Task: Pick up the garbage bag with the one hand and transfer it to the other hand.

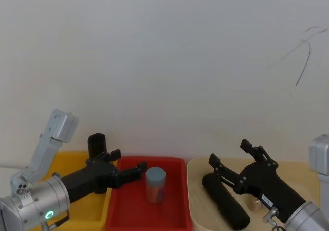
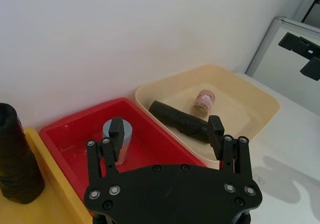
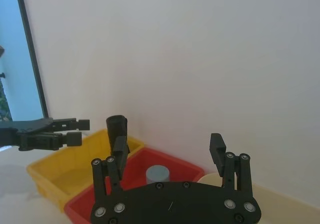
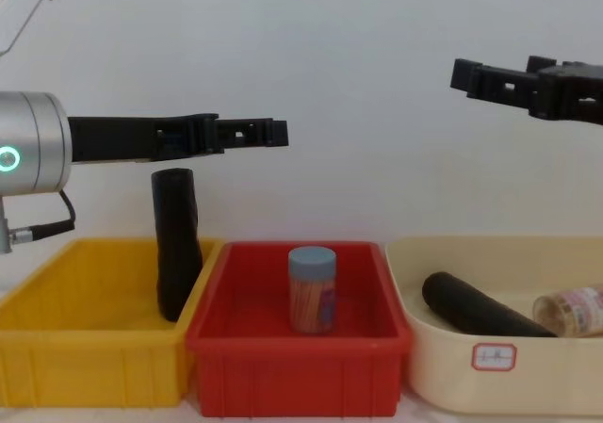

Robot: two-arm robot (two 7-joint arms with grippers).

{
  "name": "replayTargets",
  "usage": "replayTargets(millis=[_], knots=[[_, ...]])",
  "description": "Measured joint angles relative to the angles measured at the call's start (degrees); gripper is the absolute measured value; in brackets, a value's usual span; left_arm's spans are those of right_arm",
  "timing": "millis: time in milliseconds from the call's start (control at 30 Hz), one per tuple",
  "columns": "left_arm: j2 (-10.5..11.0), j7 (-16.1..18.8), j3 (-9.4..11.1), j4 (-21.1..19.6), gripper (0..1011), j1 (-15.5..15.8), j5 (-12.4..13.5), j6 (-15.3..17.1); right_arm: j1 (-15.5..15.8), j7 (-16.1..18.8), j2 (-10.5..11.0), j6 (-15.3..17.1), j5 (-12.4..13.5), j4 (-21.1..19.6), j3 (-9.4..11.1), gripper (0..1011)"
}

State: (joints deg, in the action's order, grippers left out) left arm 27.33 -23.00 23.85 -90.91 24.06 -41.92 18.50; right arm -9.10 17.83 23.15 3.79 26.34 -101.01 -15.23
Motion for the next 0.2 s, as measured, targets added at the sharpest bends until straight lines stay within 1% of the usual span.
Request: replayTargets(millis=[200], knots=[[0.03,-0.19,0.09,0.03,1001,0.0,-0.03,-0.02,0.42,0.01,-0.19,-0.49,0.12,-0.42,0.07,1000]])
